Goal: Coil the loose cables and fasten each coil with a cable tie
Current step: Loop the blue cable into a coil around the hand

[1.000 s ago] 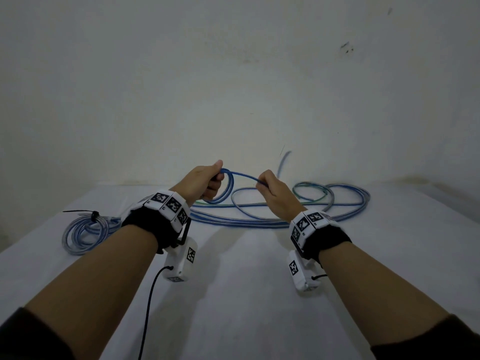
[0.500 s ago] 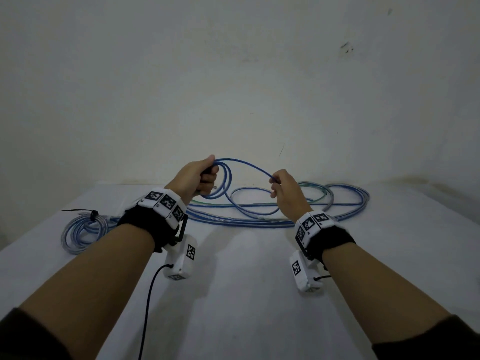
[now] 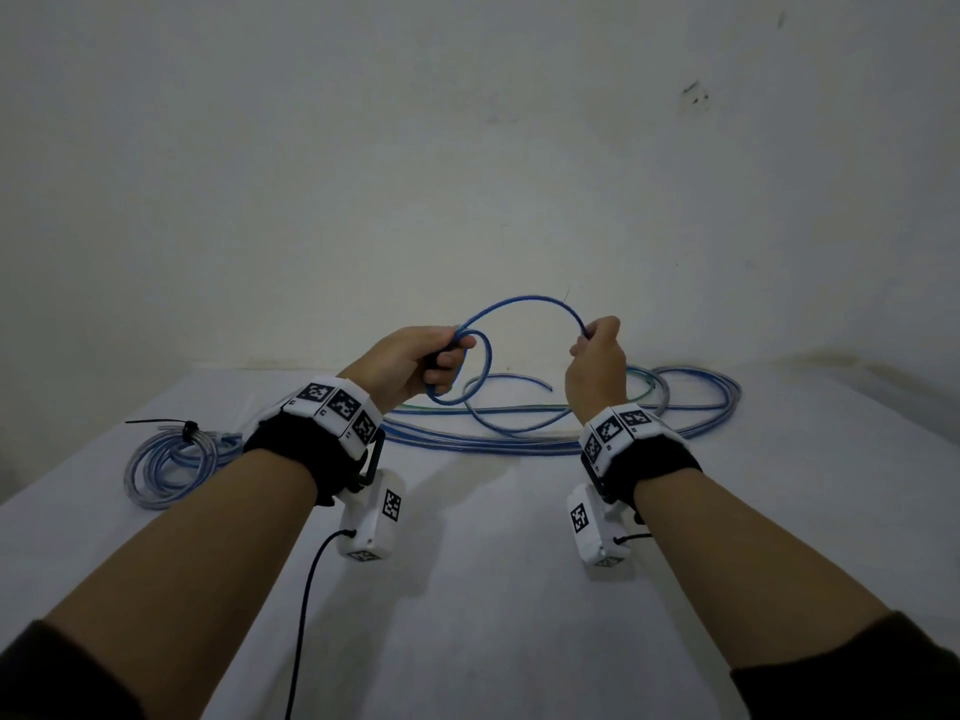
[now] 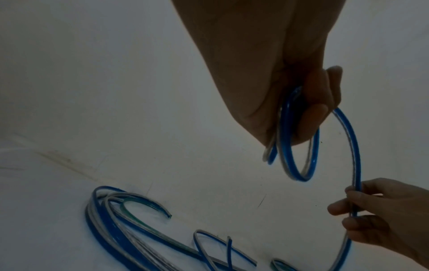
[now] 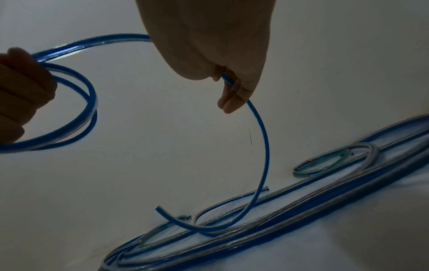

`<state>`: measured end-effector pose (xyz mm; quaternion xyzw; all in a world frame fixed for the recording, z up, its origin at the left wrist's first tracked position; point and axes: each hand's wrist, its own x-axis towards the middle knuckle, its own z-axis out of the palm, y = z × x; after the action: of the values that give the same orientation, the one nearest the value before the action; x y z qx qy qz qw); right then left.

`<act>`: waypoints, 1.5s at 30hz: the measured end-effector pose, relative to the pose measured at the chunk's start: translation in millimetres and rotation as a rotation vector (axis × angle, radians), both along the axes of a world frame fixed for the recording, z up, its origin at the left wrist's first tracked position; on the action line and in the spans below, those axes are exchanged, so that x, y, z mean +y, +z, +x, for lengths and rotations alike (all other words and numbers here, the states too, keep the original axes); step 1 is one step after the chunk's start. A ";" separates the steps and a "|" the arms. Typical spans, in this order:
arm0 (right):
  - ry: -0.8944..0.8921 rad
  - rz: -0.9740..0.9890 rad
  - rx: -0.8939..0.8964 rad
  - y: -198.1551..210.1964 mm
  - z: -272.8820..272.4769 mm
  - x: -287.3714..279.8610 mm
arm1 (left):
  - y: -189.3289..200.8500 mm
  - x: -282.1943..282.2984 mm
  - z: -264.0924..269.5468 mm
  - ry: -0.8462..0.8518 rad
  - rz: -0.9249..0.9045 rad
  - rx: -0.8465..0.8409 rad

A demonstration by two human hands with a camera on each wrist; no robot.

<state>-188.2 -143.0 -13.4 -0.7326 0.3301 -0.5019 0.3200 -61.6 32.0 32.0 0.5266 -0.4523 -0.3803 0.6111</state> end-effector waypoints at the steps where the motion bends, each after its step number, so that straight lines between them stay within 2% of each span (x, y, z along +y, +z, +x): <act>1: -0.007 -0.040 0.015 0.1 -1.0 -1.0 | 0.1 -0.2 -0.5 -0.012 0.000 -0.003; 7: 0.016 -0.237 0.051 -3.5 0.5 -11.1 | 3.9 -2.8 0.4 -0.033 -0.023 0.110; 12: -0.031 -0.278 0.310 -8.3 4.5 -8.3 | 10.3 -7.6 2.1 0.029 -0.189 0.297; 16: 0.232 -0.258 0.364 -11.5 8.3 0.0 | 10.6 -13.1 4.9 0.096 -0.276 0.311; 20: 0.476 -0.227 0.529 1.5 8.5 19.0 | 7.8 -20.0 1.2 0.154 -0.322 0.257; 22: 0.571 -0.180 0.540 7.4 10.3 26.7 | 7.6 -25.0 -3.3 0.257 -0.288 0.168; 24: 0.622 -0.158 0.519 10.1 12.5 31.9 | 4.7 -29.3 -8.4 0.351 -0.239 -0.040; 27: 0.632 -0.240 0.442 10.8 11.9 35.9 | -4.3 -33.1 -9.2 0.394 -0.197 -0.304; 30: 0.600 -0.276 0.369 9.3 8.6 33.3 | -10.5 -32.1 -7.6 0.412 -0.124 -0.504; 33: 0.554 -0.364 0.376 8.0 7.7 31.4 | -14.0 -30.1 -11.1 0.431 -0.019 -0.669; 37: 0.440 -0.535 0.359 4.7 6.1 29.8 | -13.9 -30.5 -13.2 0.461 0.084 -0.784; 40: 0.302 -0.616 0.338 0.7 1.8 25.5 | -12.5 -29.6 -11.2 0.471 0.134 -0.762; 45: 0.225 -0.654 0.409 -1.4 2.7 22.3 | -15.5 -30.2 -7.7 0.403 0.220 -0.805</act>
<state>-185.5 -120.7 -14.8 -0.9123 0.1275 -0.3859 0.0507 -69.3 1.8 16.5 0.7715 -0.4991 -0.0649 0.3892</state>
